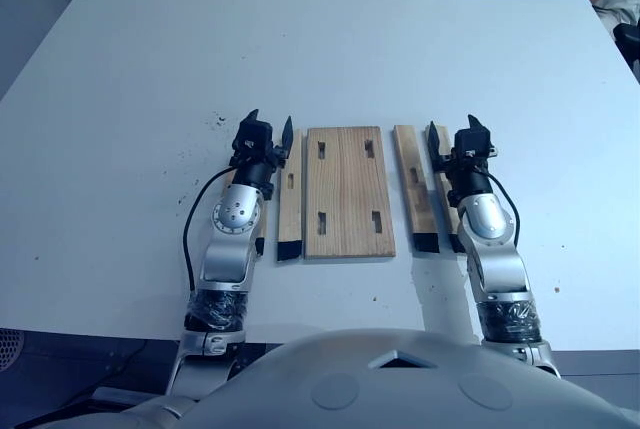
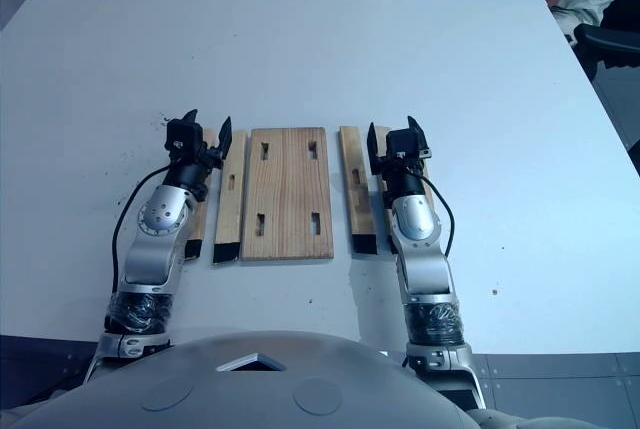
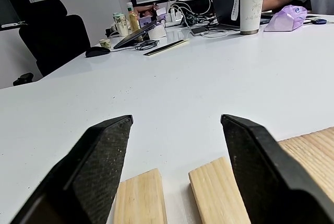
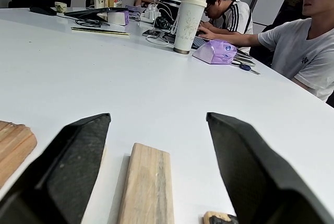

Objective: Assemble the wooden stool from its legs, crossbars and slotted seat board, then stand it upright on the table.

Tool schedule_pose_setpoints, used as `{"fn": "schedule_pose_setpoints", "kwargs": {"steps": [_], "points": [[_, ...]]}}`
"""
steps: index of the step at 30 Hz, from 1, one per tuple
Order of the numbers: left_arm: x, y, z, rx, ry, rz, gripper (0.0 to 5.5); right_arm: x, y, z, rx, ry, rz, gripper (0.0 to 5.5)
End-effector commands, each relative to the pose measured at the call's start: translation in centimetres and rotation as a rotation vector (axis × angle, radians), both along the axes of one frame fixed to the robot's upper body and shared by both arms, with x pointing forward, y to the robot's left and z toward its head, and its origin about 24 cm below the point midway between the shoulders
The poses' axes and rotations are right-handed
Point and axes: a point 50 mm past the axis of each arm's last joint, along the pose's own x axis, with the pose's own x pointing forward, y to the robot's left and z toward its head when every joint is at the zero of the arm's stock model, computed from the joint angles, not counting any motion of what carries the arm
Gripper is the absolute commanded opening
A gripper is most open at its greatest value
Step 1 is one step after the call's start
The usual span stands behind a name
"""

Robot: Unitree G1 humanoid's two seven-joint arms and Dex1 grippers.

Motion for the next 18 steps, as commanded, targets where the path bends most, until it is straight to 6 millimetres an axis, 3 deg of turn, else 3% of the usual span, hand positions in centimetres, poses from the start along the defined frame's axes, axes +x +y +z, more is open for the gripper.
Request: {"fn": "schedule_pose_setpoints", "kwargs": {"steps": [1,12,15,18], "points": [[0.1,-0.1,-0.1,0.012,0.009,0.002,3.14,-0.1,0.0,0.1,-0.001,-0.005,-0.007,3.38],[0.1,0.3,-0.2,-0.003,0.033,0.019,3.14,-0.1,-0.1,0.0,-0.007,-0.003,-0.017,3.38],[-1.6,2.4,0.0,-0.093,0.171,0.113,3.14,-0.3,-0.5,0.0,-0.011,-0.002,-0.028,3.38],[-4.4,4.1,1.8,-0.028,0.283,0.092,3.14,-1.4,-1.4,-0.2,-0.014,0.006,-0.079,3.38]]}}
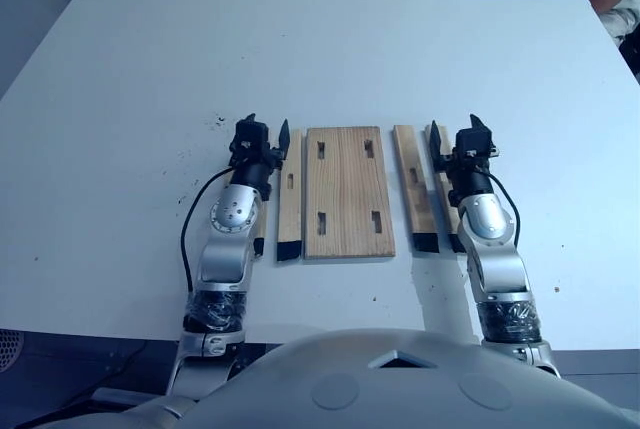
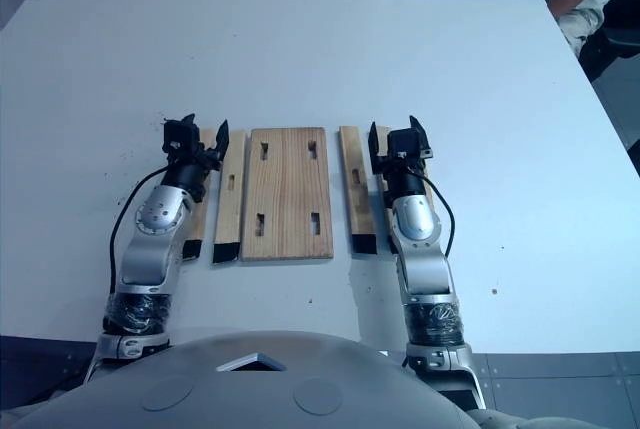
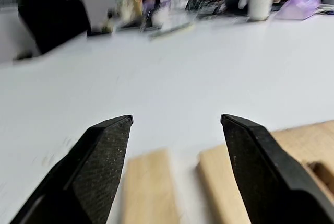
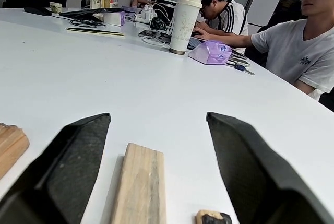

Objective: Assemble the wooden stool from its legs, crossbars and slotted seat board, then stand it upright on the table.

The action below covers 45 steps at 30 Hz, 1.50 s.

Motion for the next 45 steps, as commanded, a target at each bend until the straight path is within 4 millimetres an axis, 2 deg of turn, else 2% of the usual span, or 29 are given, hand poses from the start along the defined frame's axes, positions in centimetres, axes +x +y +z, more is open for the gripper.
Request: {"fn": "schedule_pose_setpoints", "kwargs": {"steps": [1,4,7,15,21,32,37,39,40,42,45], "points": [[-4.1,2.8,2.3,0.088,0.174,-0.032,3.14,-1.8,-1.2,-0.4,-0.006,0.023,-0.071,3.38],[-5.5,4.2,3.4,0.185,0.272,-0.066,3.14,-3.2,-0.9,-0.9,0.003,0.047,-0.096,3.38],[-6.1,5.3,3.7,0.201,0.372,-0.077,3.14,-4.5,-0.5,-1.1,0.022,0.061,-0.132,3.38],[-7.7,5.8,0.7,0.142,0.625,-0.161,3.14,-5.4,-0.3,-1.2,0.030,0.075,-0.169,3.38],[-7.7,6.7,-0.6,0.135,0.642,-0.118,3.14,-5.2,-0.5,-1.1,0.025,0.073,-0.160,3.38],[-7.6,7.8,-1.7,0.125,0.613,-0.094,1.40,-5.1,-0.3,-1.1,0.022,0.079,-0.149,3.38],[-6.5,8.3,-1.5,0.145,0.562,-0.080,1.29,-4.9,-0.2,-0.9,0.023,0.072,-0.152,3.38],[-4.7,8.3,-0.3,0.148,0.456,-0.073,1.29,-4.8,-0.4,-0.4,0.022,0.054,-0.158,3.38],[-3.4,8.1,1.0,0.149,0.352,-0.084,1.29,-4.7,-0.6,0.1,0.022,0.034,-0.159,3.38],[-0.3,7.0,5.4,0.148,0.066,-0.151,1.29,-4.3,-1.5,1.9,0.019,-0.036,-0.146,3.38],[2.0,5.0,11.4,0.315,-0.278,-0.303,1.29,-3.4,-2.3,5.4,0.022,-0.159,-0.009,3.38]]}}
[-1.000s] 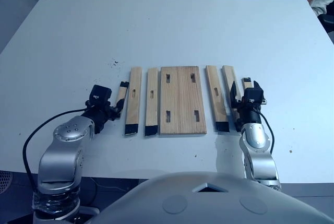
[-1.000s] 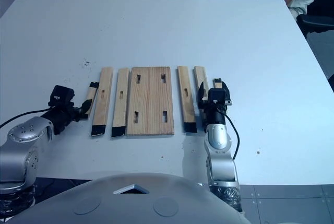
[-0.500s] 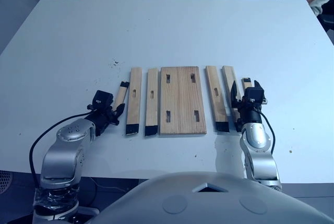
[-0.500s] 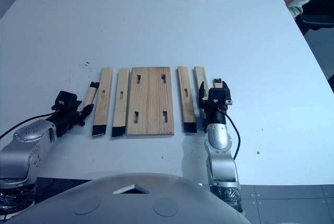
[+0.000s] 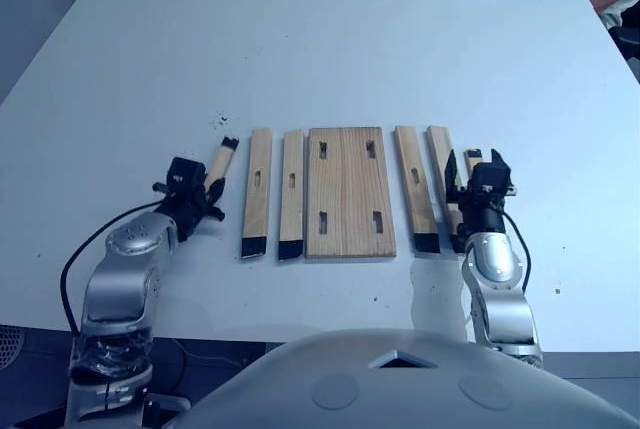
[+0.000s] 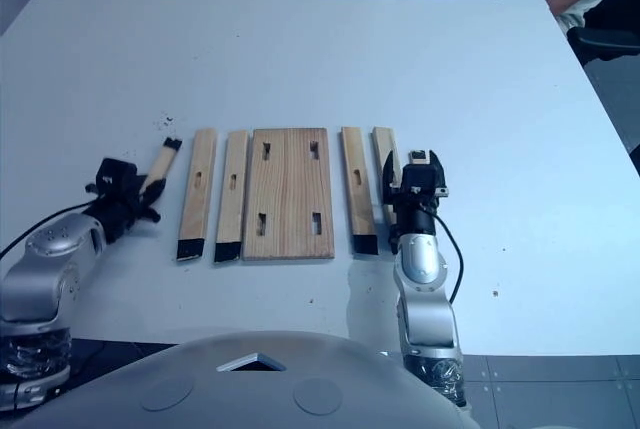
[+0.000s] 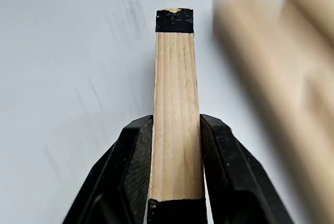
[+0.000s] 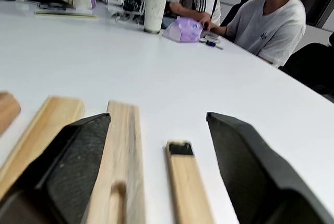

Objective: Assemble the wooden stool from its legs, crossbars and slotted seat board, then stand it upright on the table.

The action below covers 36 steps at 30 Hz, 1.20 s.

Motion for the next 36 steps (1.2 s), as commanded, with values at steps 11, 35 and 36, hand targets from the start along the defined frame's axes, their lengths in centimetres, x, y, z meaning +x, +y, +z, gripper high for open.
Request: {"fn": "schedule_pose_setpoints", "kwargs": {"steps": [11,35,36], "points": [[-1.3,-9.7,10.3,-0.726,-0.179,-1.085,1.29,-0.9,2.3,14.2,0.482,-0.160,1.327,3.38],[-3.3,-11.3,9.9,-0.746,-0.050,-1.315,1.29,-0.8,3.0,15.3,0.477,0.076,1.551,3.17],[-3.4,-11.4,9.7,-0.739,-0.035,-1.320,1.29,-0.7,3.1,15.3,0.476,0.077,1.550,3.03]]}}
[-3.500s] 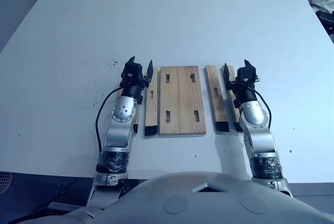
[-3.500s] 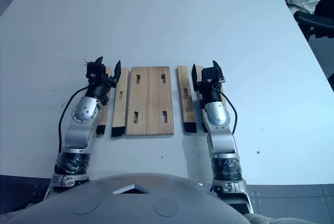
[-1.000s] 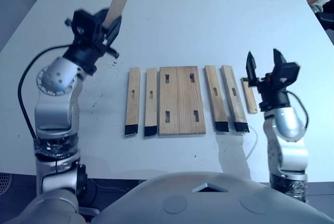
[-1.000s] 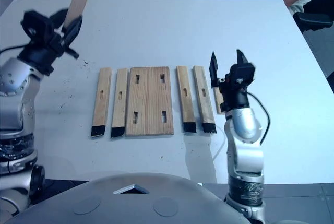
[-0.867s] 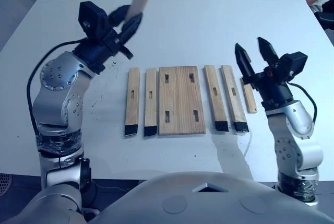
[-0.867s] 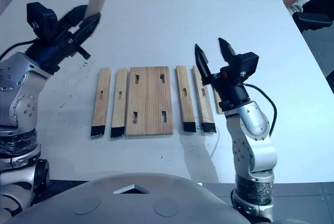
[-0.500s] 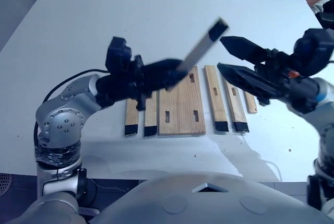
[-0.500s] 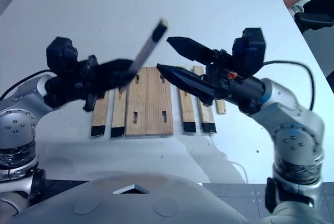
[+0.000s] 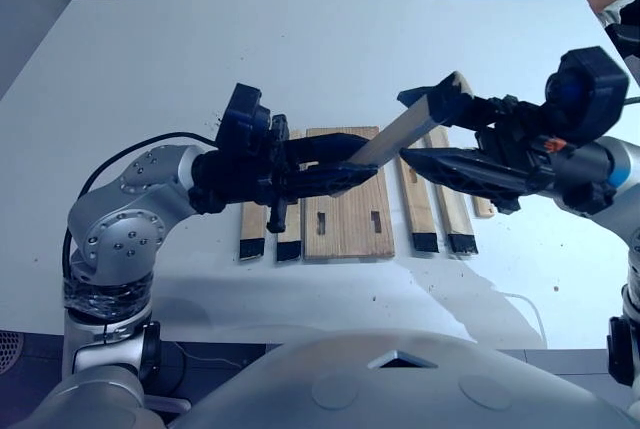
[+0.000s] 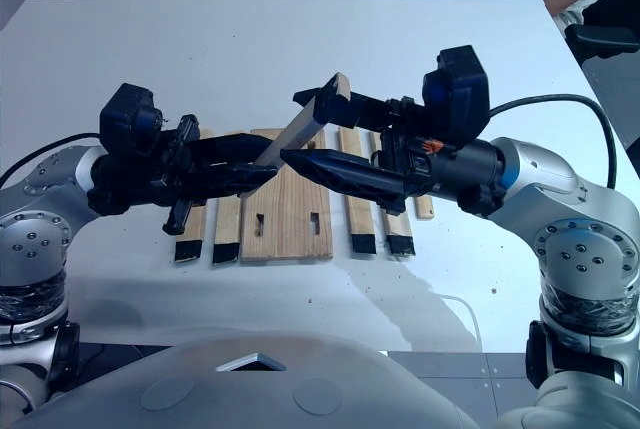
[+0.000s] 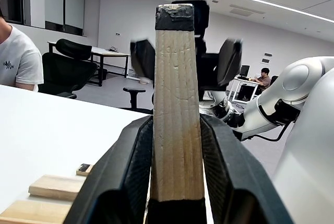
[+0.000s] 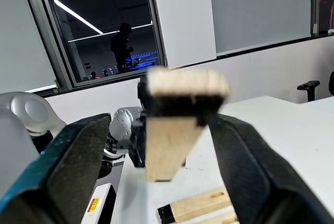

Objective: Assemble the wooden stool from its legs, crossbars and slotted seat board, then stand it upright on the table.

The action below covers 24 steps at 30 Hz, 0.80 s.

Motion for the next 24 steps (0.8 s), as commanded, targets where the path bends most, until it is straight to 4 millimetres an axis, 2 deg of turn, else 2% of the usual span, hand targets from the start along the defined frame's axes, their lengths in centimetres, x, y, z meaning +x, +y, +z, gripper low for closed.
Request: {"fn": "schedule_pose_setpoints", "kwargs": {"steps": [1,10,17,20,24], "points": [[-0.4,-0.4,-0.4,0.035,0.013,-0.033,1.29,0.0,0.2,-0.3,-0.043,-0.007,0.005,2.85],[-0.4,-0.6,-1.2,0.071,0.031,-0.027,1.29,-0.5,0.3,-0.4,-0.067,-0.020,0.053,1.45],[1.4,-0.1,-2.6,0.180,0.054,0.124,1.29,-0.3,-0.2,-0.9,-0.131,-0.030,0.025,1.36],[1.8,0.1,-2.9,0.200,0.082,0.136,2.02,0.4,-0.7,-1.3,-0.178,-0.045,-0.037,1.30],[2.6,0.7,-3.8,0.202,0.119,0.210,2.63,1.9,-2.1,-2.2,-0.297,-0.080,-0.167,1.30]]}}
